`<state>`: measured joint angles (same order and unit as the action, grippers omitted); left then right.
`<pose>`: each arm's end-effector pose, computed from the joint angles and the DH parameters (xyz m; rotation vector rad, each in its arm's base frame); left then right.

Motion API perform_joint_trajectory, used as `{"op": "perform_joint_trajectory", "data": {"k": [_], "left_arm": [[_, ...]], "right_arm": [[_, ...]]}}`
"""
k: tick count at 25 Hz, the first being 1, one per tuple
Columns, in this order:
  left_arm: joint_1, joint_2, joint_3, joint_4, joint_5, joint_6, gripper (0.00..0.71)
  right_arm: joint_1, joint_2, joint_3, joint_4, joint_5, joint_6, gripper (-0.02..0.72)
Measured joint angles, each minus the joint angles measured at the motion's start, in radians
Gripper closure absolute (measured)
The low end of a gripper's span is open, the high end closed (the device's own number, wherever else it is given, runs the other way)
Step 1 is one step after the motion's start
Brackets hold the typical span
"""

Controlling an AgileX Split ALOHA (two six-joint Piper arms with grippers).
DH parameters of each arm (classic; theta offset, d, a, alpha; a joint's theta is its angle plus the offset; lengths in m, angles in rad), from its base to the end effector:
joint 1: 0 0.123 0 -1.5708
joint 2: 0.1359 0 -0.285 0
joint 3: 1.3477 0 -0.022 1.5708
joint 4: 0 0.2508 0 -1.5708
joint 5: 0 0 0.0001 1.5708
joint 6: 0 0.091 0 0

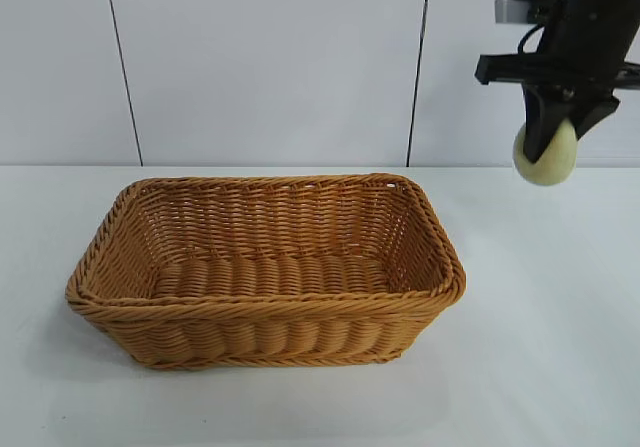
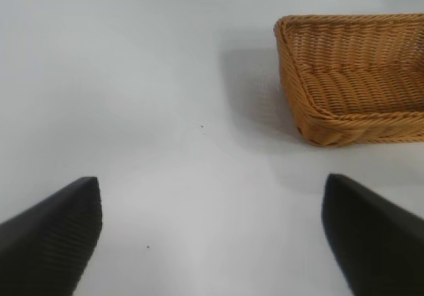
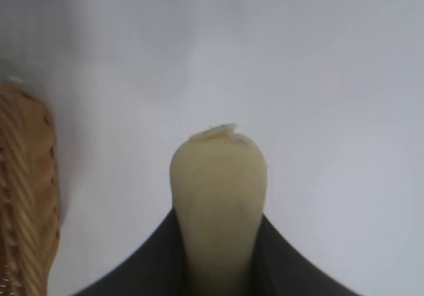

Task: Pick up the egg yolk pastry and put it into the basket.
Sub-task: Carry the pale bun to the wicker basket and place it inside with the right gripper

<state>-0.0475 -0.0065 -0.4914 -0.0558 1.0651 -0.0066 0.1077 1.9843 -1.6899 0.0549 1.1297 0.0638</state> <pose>-0.0053 -0.0042 0.2746 0.0446 2.0505 -0.1005 0.4169 0.0496 0.2476 -0.0383 2.9110 0.1053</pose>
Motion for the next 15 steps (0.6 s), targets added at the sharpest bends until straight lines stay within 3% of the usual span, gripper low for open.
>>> {"op": "perform_joint_trajectory", "data": {"k": [6, 15], "left_arm": [[0.0, 0.0, 0.0, 0.0, 0.0, 0.0, 0.015], [0.0, 0.0, 0.0, 0.0, 0.0, 0.0, 0.015]], "right_arm": [[0.063, 0.0, -0.076, 0.0, 0.032, 0.0, 0.587], [0.309, 0.0, -0.078, 0.003, 0.019, 0.0, 0.587]]}}
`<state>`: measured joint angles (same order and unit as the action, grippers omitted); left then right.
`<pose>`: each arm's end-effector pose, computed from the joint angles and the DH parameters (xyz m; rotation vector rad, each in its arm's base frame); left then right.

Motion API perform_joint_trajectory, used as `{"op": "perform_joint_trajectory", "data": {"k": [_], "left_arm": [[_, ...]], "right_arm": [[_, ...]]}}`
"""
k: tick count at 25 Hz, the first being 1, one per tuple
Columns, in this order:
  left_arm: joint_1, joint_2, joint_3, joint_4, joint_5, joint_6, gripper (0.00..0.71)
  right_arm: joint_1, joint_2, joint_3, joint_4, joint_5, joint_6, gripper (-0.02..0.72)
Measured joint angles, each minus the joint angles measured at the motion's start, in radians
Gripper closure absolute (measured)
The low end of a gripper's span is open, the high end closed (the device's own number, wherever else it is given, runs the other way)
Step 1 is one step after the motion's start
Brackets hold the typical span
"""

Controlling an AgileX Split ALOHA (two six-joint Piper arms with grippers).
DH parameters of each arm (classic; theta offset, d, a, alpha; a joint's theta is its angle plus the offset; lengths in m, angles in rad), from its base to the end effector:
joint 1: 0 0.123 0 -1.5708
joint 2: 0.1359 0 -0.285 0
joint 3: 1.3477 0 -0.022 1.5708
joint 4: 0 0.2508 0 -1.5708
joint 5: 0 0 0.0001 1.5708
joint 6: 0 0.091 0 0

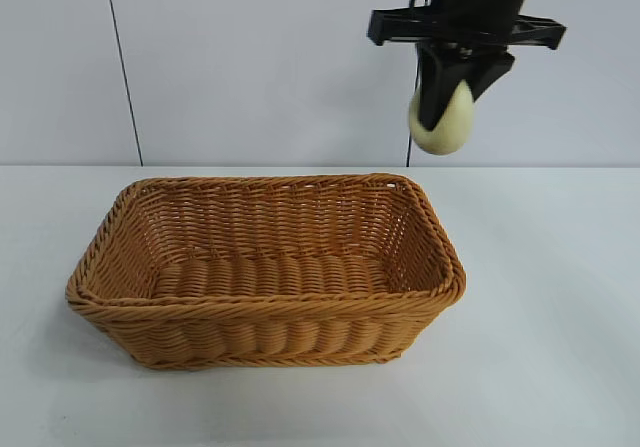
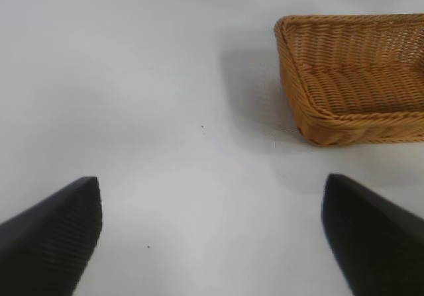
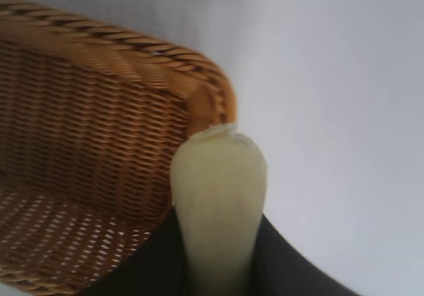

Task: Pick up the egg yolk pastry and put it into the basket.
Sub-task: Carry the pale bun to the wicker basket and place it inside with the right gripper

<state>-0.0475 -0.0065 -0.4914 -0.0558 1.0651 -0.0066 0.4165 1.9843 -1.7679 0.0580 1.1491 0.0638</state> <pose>-0.0053 -0.0042 0.2746 0.0446 2.0505 -0.1005 0.3881 0.1770 0.2685 -0.4802 2.8250 0.1789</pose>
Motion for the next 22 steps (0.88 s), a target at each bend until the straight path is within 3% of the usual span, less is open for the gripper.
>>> {"op": "perform_joint_trajectory", "data": {"k": [10, 17, 22], "left_arm": [[0.0, 0.0, 0.0, 0.0, 0.0, 0.0, 0.015], [0.0, 0.0, 0.0, 0.0, 0.0, 0.0, 0.015], [0.0, 0.0, 0.0, 0.0, 0.0, 0.0, 0.015]], "right_arm": [[0.217, 0.042, 0.0, 0.008, -0.134, 0.053, 0.587], [0.234, 0.196, 0.0, 0.009, -0.219, 0.068, 0.587], [0.234, 0.248, 0.0, 0.013, -0.233, 0.07, 0.584]]}}
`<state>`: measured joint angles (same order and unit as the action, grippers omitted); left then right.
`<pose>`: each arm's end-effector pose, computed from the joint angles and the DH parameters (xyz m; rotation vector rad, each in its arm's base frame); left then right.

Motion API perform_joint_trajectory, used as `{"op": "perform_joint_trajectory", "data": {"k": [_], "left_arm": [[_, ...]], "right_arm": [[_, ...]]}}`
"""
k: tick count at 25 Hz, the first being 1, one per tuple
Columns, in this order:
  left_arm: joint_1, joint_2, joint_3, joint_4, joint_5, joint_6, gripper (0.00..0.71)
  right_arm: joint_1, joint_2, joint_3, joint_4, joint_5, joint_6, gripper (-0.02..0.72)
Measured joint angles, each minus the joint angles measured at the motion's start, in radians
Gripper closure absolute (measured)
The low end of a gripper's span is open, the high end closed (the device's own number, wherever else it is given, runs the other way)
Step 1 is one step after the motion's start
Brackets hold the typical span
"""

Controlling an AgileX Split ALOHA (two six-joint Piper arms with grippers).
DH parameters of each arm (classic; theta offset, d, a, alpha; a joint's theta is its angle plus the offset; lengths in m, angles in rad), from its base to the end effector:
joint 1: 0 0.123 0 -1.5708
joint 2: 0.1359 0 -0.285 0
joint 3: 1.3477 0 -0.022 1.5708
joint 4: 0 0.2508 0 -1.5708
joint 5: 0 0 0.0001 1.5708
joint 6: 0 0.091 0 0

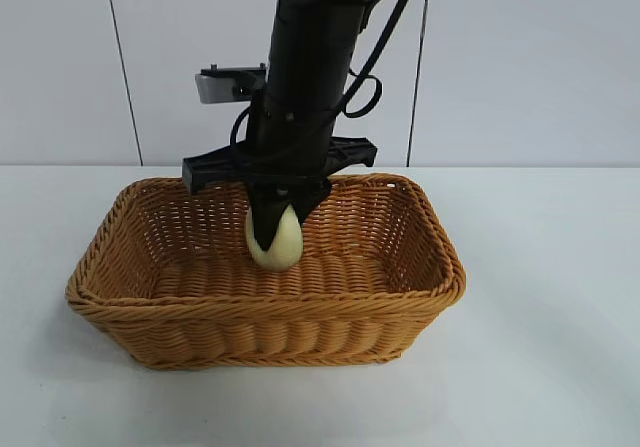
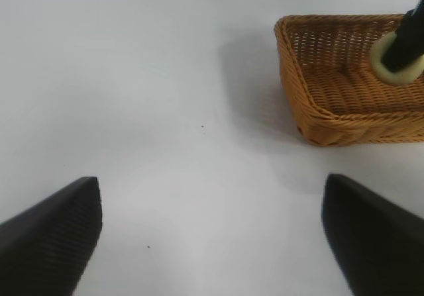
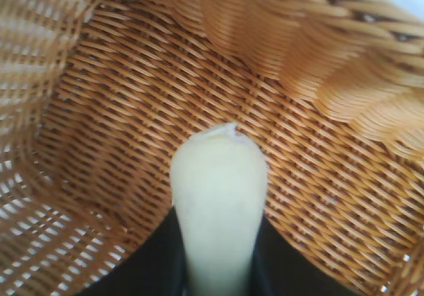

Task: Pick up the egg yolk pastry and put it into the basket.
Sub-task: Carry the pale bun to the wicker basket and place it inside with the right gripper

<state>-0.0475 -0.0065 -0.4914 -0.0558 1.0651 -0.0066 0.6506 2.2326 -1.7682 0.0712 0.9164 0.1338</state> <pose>-0.0053 -0.0042 0.2746 0.0446 2.0505 -0.1005 0.3710 0.2888 0.1627 -0.6912 2.8162 0.2384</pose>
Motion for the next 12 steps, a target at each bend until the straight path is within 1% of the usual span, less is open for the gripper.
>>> {"op": "perform_joint_trajectory", "data": {"k": [2, 4, 5, 7, 9, 10, 12], "left_arm": [[0.0, 0.0, 0.0, 0.0, 0.0, 0.0, 0.015], [0.0, 0.0, 0.0, 0.0, 0.0, 0.0, 0.015], [0.0, 0.0, 0.0, 0.0, 0.0, 0.0, 0.015], [0.0, 0.0, 0.0, 0.0, 0.0, 0.0, 0.014], [0.0, 0.0, 0.0, 0.0, 0.0, 0.0, 0.014], [0.0, 0.0, 0.0, 0.0, 0.0, 0.0, 0.014], [0.0, 0.0, 0.0, 0.0, 0.0, 0.0, 0.014]], "right_arm": [[0.0, 0.001, 0.0, 0.001, -0.001, 0.001, 0.561], [0.0, 0.001, 0.0, 0.003, -0.002, 0.001, 0.5], [0.0, 0.001, 0.0, 0.003, -0.002, 0.001, 0.443], [0.0, 0.001, 0.0, 0.003, 0.004, 0.001, 0.293], [0.0, 0.0, 0.0, 0.002, 0.011, 0.001, 0.175], [0.0, -0.003, 0.0, 0.0, 0.02, 0.001, 0.14], [0.0, -0.012, 0.0, -0.001, 0.028, 0.001, 0.111]]}}
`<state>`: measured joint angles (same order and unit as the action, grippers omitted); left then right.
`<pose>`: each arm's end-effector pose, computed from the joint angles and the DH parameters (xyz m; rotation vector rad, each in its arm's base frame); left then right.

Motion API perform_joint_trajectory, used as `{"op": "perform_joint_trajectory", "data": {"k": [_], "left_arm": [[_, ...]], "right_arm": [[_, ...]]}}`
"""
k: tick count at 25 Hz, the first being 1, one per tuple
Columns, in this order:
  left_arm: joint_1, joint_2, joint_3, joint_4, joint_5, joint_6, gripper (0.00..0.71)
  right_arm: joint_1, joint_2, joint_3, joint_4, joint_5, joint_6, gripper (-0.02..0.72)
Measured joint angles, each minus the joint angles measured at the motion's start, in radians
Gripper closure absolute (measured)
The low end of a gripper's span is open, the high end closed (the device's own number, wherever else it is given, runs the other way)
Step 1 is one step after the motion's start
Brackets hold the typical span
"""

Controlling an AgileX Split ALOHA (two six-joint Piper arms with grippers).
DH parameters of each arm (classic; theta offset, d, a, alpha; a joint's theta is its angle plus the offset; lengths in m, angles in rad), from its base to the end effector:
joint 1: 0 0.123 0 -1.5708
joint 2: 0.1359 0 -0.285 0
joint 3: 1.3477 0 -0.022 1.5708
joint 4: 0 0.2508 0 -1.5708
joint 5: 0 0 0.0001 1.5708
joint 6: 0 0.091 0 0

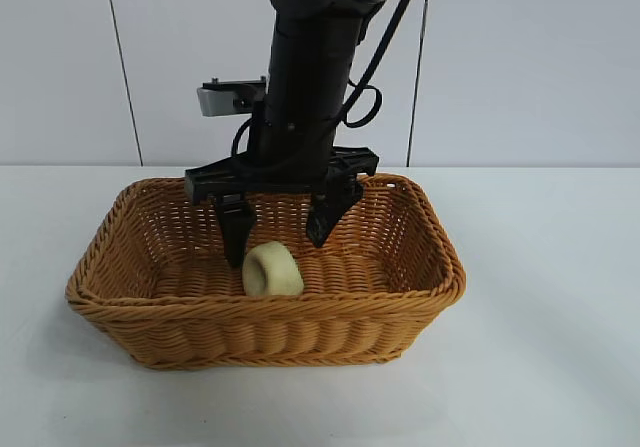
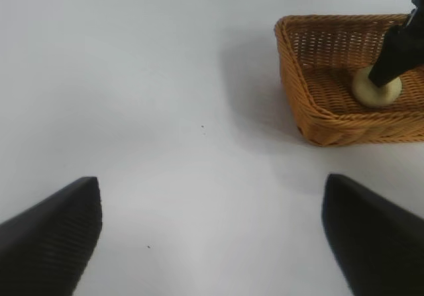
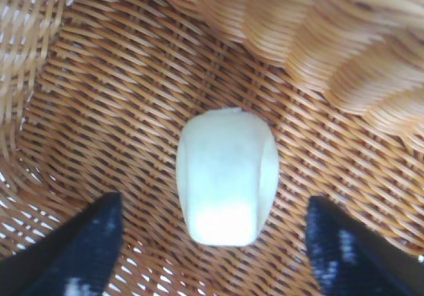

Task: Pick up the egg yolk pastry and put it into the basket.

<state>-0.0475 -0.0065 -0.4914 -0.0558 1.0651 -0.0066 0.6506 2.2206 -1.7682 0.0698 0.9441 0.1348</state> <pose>-0.0053 -0.0042 0.2746 0.0446 2.0505 -0.1005 0.3686 0.2871 0.1677 -0.6961 2.8305 0.2300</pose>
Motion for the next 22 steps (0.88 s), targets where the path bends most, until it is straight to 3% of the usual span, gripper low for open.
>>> {"op": "perform_joint_trajectory", "data": {"k": [4, 7, 10, 15, 22], "left_arm": [[0.0, 0.0, 0.0, 0.0, 0.0, 0.0, 0.014], [0.0, 0.0, 0.0, 0.0, 0.0, 0.0, 0.014], [0.0, 0.0, 0.0, 0.0, 0.0, 0.0, 0.014], [0.0, 0.0, 0.0, 0.0, 0.0, 0.0, 0.014], [0.0, 0.0, 0.0, 0.0, 0.0, 0.0, 0.014]], "right_arm": [[0.0, -0.034, -0.039, -0.022, 0.056, 0.002, 0.095], [0.0, -0.045, -0.135, -0.07, 0.175, 0.012, 0.093], [-0.005, -0.049, -0.232, -0.124, 0.248, 0.026, 0.092], [-0.06, -0.051, -0.288, -0.138, 0.262, 0.059, 0.092], [-0.225, -0.051, -0.288, -0.16, 0.264, 0.06, 0.092]]}}
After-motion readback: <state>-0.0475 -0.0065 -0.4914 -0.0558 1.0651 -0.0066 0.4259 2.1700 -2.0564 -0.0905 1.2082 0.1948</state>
